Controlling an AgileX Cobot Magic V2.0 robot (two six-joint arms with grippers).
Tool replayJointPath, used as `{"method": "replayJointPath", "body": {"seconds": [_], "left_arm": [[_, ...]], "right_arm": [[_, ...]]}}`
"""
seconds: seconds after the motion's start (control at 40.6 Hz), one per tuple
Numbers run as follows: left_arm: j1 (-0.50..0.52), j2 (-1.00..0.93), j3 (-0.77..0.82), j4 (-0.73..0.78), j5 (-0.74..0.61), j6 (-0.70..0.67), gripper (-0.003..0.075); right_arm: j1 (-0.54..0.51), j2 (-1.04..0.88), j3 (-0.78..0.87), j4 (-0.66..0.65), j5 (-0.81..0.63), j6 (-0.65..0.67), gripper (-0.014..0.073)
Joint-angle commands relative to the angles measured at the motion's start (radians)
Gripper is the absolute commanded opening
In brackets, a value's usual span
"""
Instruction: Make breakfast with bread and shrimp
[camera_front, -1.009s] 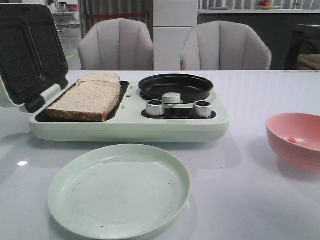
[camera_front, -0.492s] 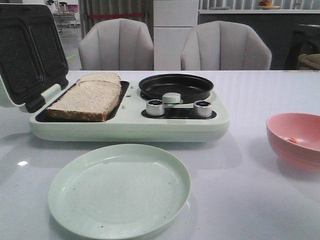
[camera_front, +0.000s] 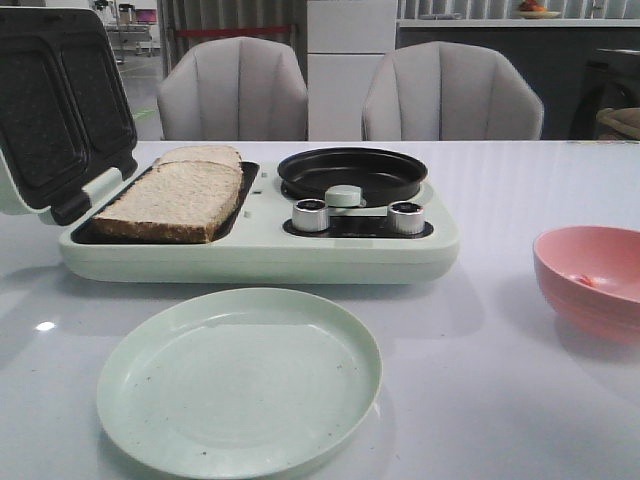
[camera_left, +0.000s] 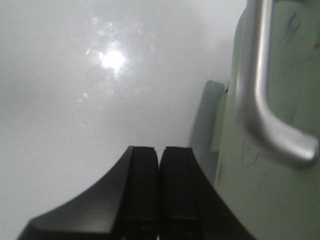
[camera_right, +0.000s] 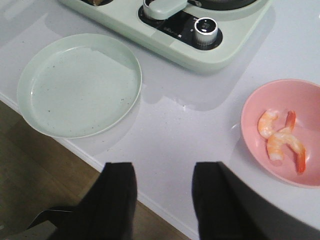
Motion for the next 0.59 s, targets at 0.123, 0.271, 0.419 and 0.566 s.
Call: {"method": "replayJointPath", "body": {"seconds": [0.123, 0.271, 0.419, 0.566], "left_arm": [[-0.006, 0.074, -0.116, -0.252, -0.001, 0.055, 0.0099], [-0.026, 0.073, -0.118, -0.391, 0.032, 0.197, 0.0099], [-0.051, 0.068, -0.118, -0.503, 0.072, 0.284, 0.0099], [-0.104, 0.068, -0.118, -0.505, 0.123, 0.363, 0.0099]], "right_arm": [[-0.002, -0.005, -0.029, -0.002, -0.060, -0.003, 0.0391], [-0.002, -0.005, -0.029, -0.002, -0.060, -0.003, 0.0391], [-0.002, -0.005, -0.029, -0.002, -0.060, -0.003, 0.0391], [-0.002, -0.005, -0.029, -0.002, -0.058, -0.003, 0.0391]]}}
